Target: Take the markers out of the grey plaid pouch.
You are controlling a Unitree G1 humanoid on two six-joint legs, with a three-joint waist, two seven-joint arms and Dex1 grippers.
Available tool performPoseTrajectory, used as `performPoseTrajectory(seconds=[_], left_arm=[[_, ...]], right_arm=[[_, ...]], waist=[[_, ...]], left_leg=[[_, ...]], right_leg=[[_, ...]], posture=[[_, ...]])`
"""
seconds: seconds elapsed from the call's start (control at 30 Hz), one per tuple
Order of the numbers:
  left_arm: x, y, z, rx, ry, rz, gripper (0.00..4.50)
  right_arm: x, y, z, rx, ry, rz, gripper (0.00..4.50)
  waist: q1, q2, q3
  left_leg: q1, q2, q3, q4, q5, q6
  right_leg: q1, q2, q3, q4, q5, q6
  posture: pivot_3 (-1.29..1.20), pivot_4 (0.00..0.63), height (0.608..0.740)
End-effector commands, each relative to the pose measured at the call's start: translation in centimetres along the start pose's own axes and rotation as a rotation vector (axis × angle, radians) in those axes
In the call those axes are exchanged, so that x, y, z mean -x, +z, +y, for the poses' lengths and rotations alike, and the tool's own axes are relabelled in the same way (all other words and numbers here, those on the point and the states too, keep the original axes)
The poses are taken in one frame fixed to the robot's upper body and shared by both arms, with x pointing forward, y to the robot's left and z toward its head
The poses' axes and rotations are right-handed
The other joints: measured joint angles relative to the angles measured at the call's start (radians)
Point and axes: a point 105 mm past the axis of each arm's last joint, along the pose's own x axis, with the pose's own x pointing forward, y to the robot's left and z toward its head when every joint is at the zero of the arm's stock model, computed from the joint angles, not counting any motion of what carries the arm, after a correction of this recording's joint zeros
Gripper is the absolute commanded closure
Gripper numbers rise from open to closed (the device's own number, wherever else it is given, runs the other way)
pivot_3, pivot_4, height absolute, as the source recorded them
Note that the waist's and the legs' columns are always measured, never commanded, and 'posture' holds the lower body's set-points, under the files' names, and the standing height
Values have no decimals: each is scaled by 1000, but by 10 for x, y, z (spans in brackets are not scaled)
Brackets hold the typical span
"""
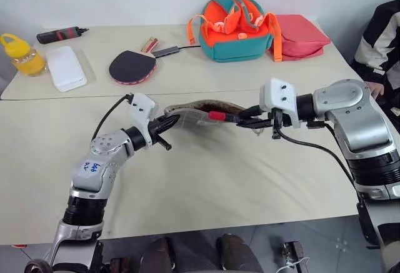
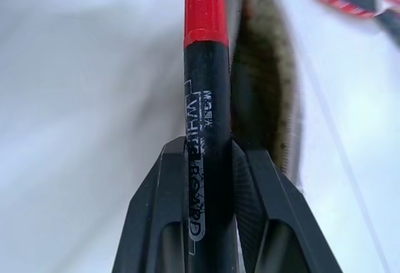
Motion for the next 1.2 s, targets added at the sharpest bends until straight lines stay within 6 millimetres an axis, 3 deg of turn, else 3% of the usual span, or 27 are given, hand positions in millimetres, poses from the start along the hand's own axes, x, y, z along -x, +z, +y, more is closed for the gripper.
performPoseTrajectory(seconds=[0.03,0.13,0.23,0.4,0.53,0.67,0.8,1.0,1.2], left_arm=[[9,6,5,-51,16,-17,4500],[12,4,2,-42,-4,-18,4500],[12,3,-5,-29,-28,-26,4500],[9,1,-19,-9,-72,-37,4500],[8,0,-23,-14,-78,-36,4500],[9,0,-23,-13,-80,-36,4500],[15,-3,-22,-15,-81,-23,4500],[11,-1,-25,-10,-88,-35,4500],[10,-3,-23,-14,-82,-33,4500]], right_arm=[[18,0,-33,62,-189,3,3935],[28,-29,-61,145,-374,135,3935],[28,-56,-69,146,-451,197,3935],[19,-103,-56,97,-444,304,3935],[8,-119,-39,10,-403,298,3935],[11,-141,-28,-4,-372,385,3935],[13,-149,-24,-72,-375,392,3935],[12,-141,-21,-131,-348,346,2055],[13,-135,-22,-142,-328,324,2055]], waist=[[0,0,0],[-3,0,0],[-3,0,0],[-4,0,0],[-4,0,0],[-5,1,1],[-4,1,1],[-2,1,1],[-3,1,1]], left_leg=[[0,0,0,0,0,0],[0,0,0,0,0,0],[0,0,1,0,0,0],[0,0,1,0,0,0],[0,0,1,0,0,0],[0,0,2,0,0,0],[0,0,1,0,0,0],[1,0,0,1,0,0],[1,0,0,1,0,0]], right_leg=[[0,0,0,0,0,0],[0,0,0,0,0,0],[0,0,0,0,0,0],[-2,0,1,0,0,0],[-3,0,1,1,0,0],[-2,0,2,2,0,0],[0,0,1,2,0,0],[2,0,0,2,0,0],[1,0,0,2,0,0]], posture=[[0,150,740],[0,150,740],[0,150,740],[0,150,740],[0,150,740],[0,150,740],[0,150,740],[0,150,740],[0,150,740]])
